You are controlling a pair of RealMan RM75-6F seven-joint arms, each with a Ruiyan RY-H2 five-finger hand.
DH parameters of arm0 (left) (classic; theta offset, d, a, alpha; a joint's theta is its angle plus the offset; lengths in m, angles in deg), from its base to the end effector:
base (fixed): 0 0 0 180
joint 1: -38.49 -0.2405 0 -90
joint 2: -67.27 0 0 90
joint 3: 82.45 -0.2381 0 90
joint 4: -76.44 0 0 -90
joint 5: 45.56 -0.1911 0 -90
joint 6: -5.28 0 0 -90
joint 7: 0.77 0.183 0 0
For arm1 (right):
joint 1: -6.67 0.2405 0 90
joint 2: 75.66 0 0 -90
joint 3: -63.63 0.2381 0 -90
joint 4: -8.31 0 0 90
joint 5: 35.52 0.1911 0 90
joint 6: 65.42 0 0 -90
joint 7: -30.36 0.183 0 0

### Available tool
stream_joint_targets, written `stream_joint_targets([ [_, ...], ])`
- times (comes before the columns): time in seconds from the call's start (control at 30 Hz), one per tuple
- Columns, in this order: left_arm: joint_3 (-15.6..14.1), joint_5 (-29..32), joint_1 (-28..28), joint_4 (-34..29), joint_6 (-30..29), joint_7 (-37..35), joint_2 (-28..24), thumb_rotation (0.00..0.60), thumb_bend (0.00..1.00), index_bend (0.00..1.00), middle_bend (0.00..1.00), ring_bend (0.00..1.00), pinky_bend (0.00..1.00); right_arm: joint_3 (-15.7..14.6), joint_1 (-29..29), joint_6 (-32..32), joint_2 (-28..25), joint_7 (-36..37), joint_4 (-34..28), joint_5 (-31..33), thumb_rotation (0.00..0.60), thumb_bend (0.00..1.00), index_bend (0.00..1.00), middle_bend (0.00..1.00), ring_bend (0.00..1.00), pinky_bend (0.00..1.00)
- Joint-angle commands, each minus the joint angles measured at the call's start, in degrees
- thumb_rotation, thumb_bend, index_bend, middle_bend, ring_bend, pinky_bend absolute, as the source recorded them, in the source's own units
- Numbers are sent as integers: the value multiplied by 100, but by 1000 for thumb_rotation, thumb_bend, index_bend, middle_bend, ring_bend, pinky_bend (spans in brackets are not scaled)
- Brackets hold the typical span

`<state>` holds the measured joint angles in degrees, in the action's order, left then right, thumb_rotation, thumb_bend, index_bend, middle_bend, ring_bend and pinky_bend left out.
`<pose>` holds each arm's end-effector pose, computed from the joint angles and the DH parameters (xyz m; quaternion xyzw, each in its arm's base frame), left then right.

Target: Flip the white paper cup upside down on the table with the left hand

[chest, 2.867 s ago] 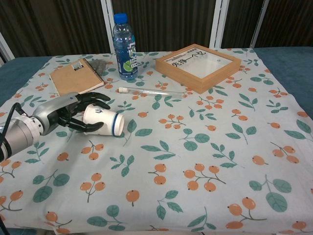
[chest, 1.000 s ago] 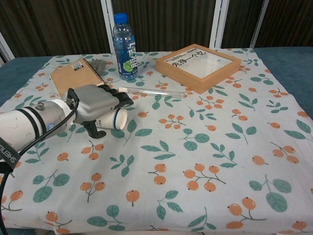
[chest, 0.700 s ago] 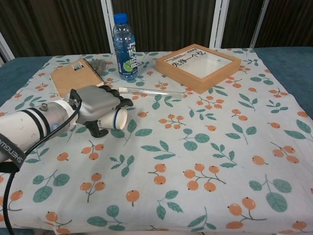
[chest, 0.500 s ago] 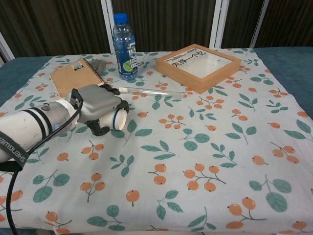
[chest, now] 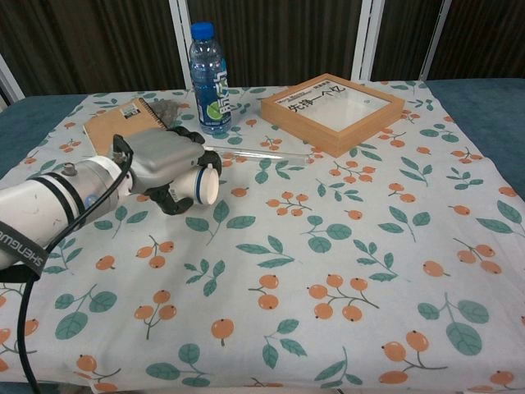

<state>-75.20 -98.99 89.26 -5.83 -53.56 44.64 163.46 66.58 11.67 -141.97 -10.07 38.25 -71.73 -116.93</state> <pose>-0.0917 0.3636 -0.0504 -0.8060 -0.2394 -0.2825 0.4619 -0.3491 -0.2186 0.1696 0.5875 -0.4327 0.3211 0.6038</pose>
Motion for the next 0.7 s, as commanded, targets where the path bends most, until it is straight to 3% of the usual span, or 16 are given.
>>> stream_joint_targets([
  [0.03, 428, -567, -275, -195, -264, -1559, -16, 600, 455, 437, 382, 54, 0, 1, -3, -2, -6, -1, -6, 4, 600, 196, 0, 0, 0, 0],
  [0.27, 903, -942, -782, 38, -365, -4489, 265, 600, 429, 428, 381, 50, 0, -8, 0, -5, -2, -28, -38, -12, 600, 197, 0, 0, 0, 0],
  [0.7, 817, -1094, -1248, 887, 174, -6727, 673, 600, 410, 380, 339, 12, 0, -35, -2, 17, -24, -199, -150, 2, 600, 197, 0, 0, 0, 0],
])
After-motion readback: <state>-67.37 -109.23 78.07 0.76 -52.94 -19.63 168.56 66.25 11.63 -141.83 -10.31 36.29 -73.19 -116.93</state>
